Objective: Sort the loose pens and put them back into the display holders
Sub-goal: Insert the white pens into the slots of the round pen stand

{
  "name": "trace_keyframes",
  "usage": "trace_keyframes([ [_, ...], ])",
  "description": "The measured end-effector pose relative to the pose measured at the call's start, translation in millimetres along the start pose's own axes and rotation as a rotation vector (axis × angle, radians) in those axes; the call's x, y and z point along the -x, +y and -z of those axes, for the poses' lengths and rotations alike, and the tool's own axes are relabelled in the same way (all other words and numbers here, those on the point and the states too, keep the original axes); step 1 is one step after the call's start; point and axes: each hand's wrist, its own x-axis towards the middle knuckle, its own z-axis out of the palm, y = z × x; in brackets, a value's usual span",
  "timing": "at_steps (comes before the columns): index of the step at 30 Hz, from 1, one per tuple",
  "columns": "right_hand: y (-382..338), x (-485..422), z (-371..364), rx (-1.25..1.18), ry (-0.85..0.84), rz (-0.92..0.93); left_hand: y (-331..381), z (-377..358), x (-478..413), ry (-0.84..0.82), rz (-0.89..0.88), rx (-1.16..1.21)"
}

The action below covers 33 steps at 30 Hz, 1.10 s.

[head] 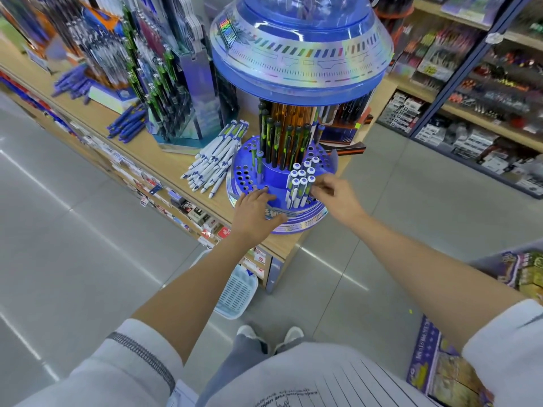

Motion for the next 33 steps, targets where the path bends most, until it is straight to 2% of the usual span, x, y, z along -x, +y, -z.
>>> trace_keyframes([
  [3,3.9,-1.4,-5.2,0.054,0.003,-0.012,-1.3,1.2,-0.2,-0.002,-0.004,0.021],
  [8,12.5,4.5,-8.5,0.280,0.127,0.061,-8.2,2.6,-0.5,-0.001,-0.034,0.032],
  [10,18.3,7.1,-13.3,0.377,0.072,0.083,-12.6,3.1,-1.4,0.004,-0.053,0.047],
  [12,23.7,9.4,-21.3,0.432,0.018,0.026,-16.7,4.2,-1.6,0.001,-0.078,0.063],
  [25,15.5,27.5,-61.1,0.414,0.124,-0.151,-54.0,27.1,-23.1,-0.147,-0.268,0.042],
  [33,-1.5,34.8,-77.9,0.496,0.208,-0.123,-64.2,35.2,-26.0,-0.055,-0.271,0.039],
])
